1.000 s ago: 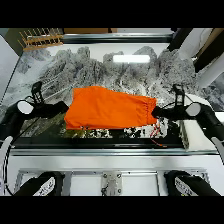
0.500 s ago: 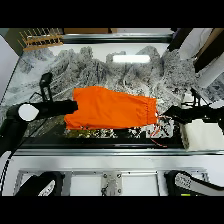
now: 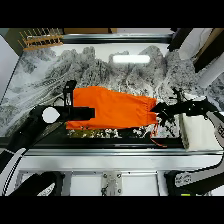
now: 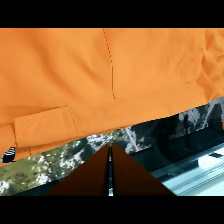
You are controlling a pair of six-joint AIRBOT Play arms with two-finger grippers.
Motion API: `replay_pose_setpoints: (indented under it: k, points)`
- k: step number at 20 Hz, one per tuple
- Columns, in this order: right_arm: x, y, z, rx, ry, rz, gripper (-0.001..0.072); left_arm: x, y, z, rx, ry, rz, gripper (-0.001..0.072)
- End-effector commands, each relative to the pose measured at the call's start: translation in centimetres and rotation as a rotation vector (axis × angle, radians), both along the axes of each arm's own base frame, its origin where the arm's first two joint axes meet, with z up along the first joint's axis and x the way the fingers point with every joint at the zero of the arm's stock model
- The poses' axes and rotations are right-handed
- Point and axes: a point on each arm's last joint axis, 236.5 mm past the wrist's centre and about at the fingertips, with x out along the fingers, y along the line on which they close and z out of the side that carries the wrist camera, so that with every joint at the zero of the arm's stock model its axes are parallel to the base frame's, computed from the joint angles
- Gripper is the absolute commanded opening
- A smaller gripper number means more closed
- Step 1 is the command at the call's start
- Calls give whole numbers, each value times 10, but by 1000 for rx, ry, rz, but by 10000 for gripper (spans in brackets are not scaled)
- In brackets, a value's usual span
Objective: Fold the clothes and pants, and hang the long-sleeved shirts on hangers.
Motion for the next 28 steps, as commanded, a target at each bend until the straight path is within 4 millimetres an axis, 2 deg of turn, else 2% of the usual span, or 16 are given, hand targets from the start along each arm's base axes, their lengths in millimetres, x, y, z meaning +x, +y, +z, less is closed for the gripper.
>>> replay_pose_setpoints:
  k: [1, 3, 8, 9, 10, 11, 13, 15, 17, 18, 20, 22, 24, 25, 27, 28]
  points:
    - [13, 41, -3, 82, 7, 25, 708, -2, -4, -2, -2, 10, -4, 7]
    - [12, 62, -5, 114, 20, 45, 708, -2, -4, -2, -2, 10, -4, 7]
    - [9, 96, -1, 150, 14, 92, 420, -3, -4, -2, -1, 13, -5, 7]
    - [7, 100, -1, 149, 14, 104, 324, -3, -4, -2, -1, 13, -5, 7]
    - [5, 104, 0, 148, -7, 131, 141, -3, -3, -2, -1, 13, -5, 7]
    - [5, 108, 1, 149, -33, 155, 10, -3, -3, -2, -1, 14, -6, 7]
    - [4, 114, 4, 149, -64, 184, 13, -3, -3, -2, -1, 14, -6, 7]
    - [15, 110, 23, 130, -124, 173, 12, -4, -3, -3, 0, 16, -7, 7]
    - [42, 85, 64, 69, -214, 94, 11, -4, -3, -3, 0, 16, -7, 7]
    - [58, 61, 92, 15, -265, 29, 11, -4, -3, -3, 1, 15, -7, 7]
    - [81, 2, 152, -94, -358, -136, 11, -4, -3, -3, 1, 15, -7, 7]
    - [87, -62, 217, -161, -458, -338, 10, -4, -3, -3, 2, 15, -7, 7]
    - [72, -122, 272, -201, -544, -540, 10, -3, -3, -3, 2, 12, -6, 7]
    - [60, -146, 291, -218, -568, -615, 10, -3, -3, -3, 2, 11, -6, 7]
    - [28, -186, 311, -285, -564, -734, 10, -2, -3, -2, 1, 7, -4, 7]
    - [12, -201, 313, -328, -541, -777, 11, -2, -3, -2, 0, 7, -4, 7]
